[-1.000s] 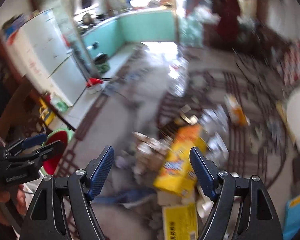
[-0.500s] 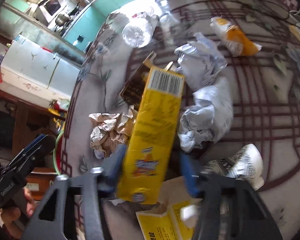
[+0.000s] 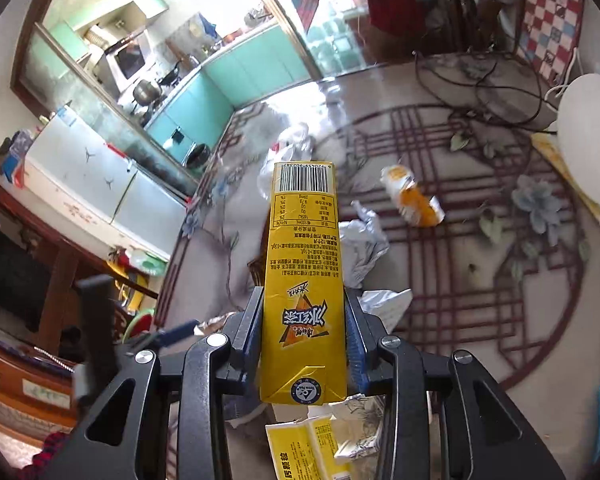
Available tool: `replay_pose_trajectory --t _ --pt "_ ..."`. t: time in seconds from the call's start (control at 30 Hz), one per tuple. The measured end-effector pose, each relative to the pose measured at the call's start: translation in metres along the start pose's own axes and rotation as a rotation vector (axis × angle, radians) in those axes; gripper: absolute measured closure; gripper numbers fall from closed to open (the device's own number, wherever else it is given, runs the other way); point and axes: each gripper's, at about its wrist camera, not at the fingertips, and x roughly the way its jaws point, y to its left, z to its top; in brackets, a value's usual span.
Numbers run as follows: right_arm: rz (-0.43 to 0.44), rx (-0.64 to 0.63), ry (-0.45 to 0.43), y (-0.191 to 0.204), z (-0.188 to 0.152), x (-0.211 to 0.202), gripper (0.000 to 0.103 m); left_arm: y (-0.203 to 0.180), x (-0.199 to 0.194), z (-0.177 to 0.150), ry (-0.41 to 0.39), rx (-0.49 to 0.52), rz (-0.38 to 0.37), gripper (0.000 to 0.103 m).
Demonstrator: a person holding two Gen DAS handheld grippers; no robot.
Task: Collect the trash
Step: 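Grasp yellow snack box with right tool while left tool grasps crumpled newspaper, then carry the yellow box and newspaper with both tools over the bucket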
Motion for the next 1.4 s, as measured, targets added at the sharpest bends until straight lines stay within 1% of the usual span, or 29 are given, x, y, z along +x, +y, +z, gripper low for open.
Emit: replay_pose_trajectory --t 0.03,0.07,0.13,0.2,0.27,0.37,0.53,0.6,0.7,0.93,1.1,1.4 --pt "0.002 0.001 -0.006 -0.007 -0.001 -0.008 0.069 0.0 0.005 -0.002 0.015 0.0 -0.007 0.036" --pt "0.003 0.002 -0.01 -0.004 0.0 -0.011 0.069 -0.002 0.009 -0.004 0.03 0.003 -0.006 0.047" --pt "0.012 0.004 -0.017 -0.005 -0.002 -0.019 0.069 -0.002 0.006 -0.008 0.014 -0.006 -0.013 0.054" --pt "0.016 -0.009 -0.023 0.0 -0.005 -0.023 0.069 -0.004 -0.005 -0.009 0.004 -0.001 -0.02 0.056" --pt "0.016 -0.04 -0.032 0.006 -0.007 -0.027 0.069 -0.007 -0.023 -0.011 -0.035 0.021 -0.009 0.056" --pt "0.022 -0.085 -0.042 0.021 -0.009 -0.026 0.069 -0.007 -0.057 -0.012 -0.109 0.035 0.041 0.056" --pt "0.047 -0.153 -0.041 0.052 -0.01 -0.02 0.069 0.005 -0.103 -0.012 -0.192 -0.005 0.09 0.055" --pt "0.057 -0.182 -0.039 0.064 -0.01 -0.018 0.069 0.012 -0.117 -0.013 -0.215 -0.015 0.113 0.055" --pt "0.069 -0.218 -0.041 0.082 -0.012 -0.016 0.069 0.021 -0.131 -0.016 -0.242 -0.036 0.128 0.055" --pt "0.088 -0.276 -0.043 0.117 -0.016 -0.011 0.069 0.051 -0.15 -0.024 -0.278 -0.074 0.148 0.054" --pt "0.073 -0.298 -0.046 0.143 -0.02 -0.005 0.069 0.076 -0.162 -0.027 -0.296 -0.097 0.148 0.054" --pt "0.041 -0.293 -0.067 0.192 -0.031 0.005 0.069 0.117 -0.176 -0.028 -0.306 -0.071 0.135 0.053"
